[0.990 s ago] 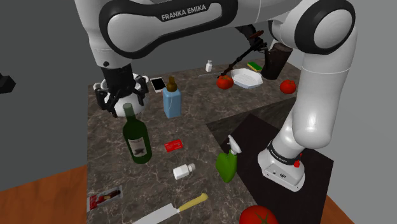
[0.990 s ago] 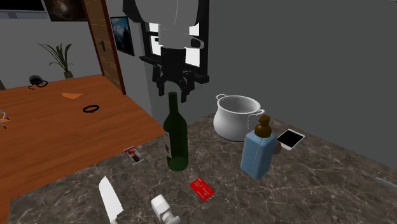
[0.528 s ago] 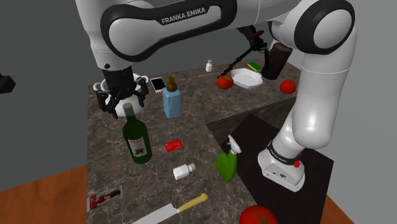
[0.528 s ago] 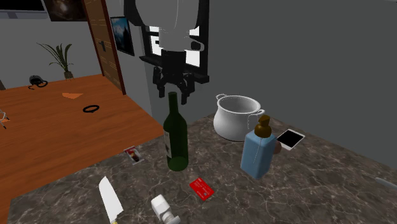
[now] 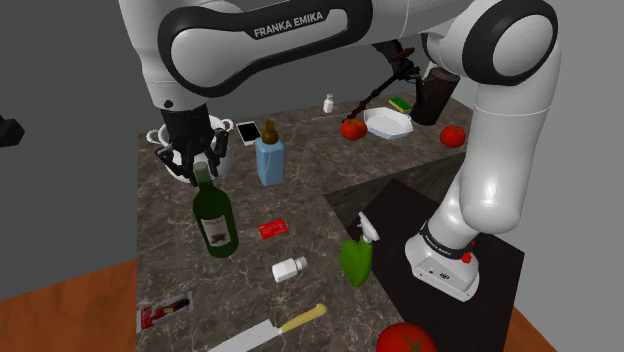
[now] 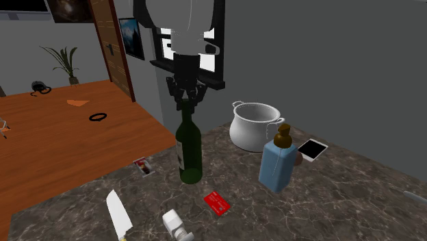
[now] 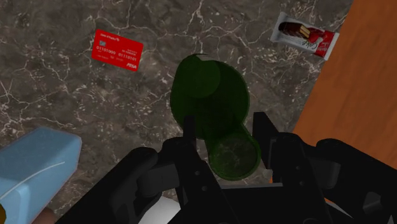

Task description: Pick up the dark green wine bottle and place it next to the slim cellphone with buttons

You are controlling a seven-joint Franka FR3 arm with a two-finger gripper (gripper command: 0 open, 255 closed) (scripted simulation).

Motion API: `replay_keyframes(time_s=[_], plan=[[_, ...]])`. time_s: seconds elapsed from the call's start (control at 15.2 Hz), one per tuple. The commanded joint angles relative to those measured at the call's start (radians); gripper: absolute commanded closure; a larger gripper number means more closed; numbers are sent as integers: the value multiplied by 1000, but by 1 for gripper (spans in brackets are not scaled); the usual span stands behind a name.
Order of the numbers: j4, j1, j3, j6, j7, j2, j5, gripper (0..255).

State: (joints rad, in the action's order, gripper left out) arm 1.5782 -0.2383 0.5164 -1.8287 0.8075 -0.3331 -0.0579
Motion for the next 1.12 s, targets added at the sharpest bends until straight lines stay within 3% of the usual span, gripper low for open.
replay_keyframes(time_s=[0.0, 1.06], plan=[[0, 0, 0, 0, 0, 0, 0, 255], [-187, -14, 7, 187, 10, 1, 1, 255]])
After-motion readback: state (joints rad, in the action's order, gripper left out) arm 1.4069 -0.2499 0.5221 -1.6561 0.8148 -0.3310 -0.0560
